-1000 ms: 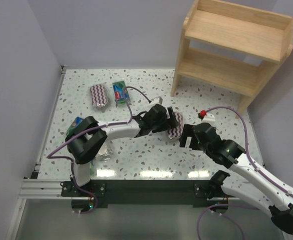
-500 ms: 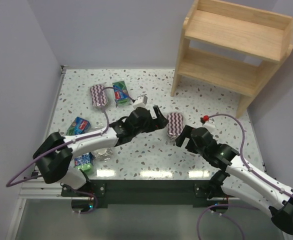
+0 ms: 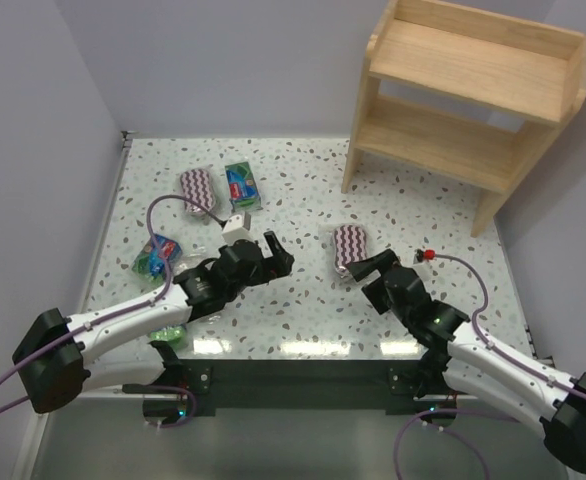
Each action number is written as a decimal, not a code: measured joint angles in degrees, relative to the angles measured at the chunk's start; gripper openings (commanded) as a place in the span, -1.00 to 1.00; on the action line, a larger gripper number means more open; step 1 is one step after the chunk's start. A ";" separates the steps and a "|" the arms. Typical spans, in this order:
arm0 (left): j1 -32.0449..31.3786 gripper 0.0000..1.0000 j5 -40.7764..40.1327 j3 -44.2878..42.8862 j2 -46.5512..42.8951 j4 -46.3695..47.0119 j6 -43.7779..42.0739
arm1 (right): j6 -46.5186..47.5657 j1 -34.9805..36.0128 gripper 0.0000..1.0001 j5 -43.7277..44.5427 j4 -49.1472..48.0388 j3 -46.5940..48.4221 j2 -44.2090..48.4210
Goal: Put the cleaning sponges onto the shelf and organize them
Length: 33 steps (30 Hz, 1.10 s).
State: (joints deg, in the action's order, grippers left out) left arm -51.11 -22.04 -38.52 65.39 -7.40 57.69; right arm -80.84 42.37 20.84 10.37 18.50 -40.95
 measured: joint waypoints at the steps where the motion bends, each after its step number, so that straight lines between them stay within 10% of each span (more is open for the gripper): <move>1: 0.00 1.00 -0.37 0.48 -0.66 -0.57 0.02 | -1.46 0.00 0.80 0.31 -0.87 -0.17 -0.92; 17: 0.00 1.00 -1.60 5.33 -4.98 -4.72 1.42 | -15.41 0.00 0.58 4.39 -8.70 -0.20 -18.62; 22: 0.00 1.00 -1.60 5.60 -5.05 -5.22 1.75 | -18.29 0.04 0.02 6.29 -15.65 -0.20 -26.73; 26: 0.00 1.00 -1.73 5.64 -6.16 -6.38 1.77 | -19.56 0.00 -0.92 6.80 -19.56 -0.39 -27.02; 33: 0.00 1.00 -2.36 6.56 -10.08 -7.78 1.88 | -17.14 0.00 -1.00 9.46 -13.92 -2.78 -12.04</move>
State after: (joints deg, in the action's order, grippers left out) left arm -51.11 -24.40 -31.97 55.31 -15.18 59.57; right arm -97.97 42.37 30.30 -3.55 15.73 -52.99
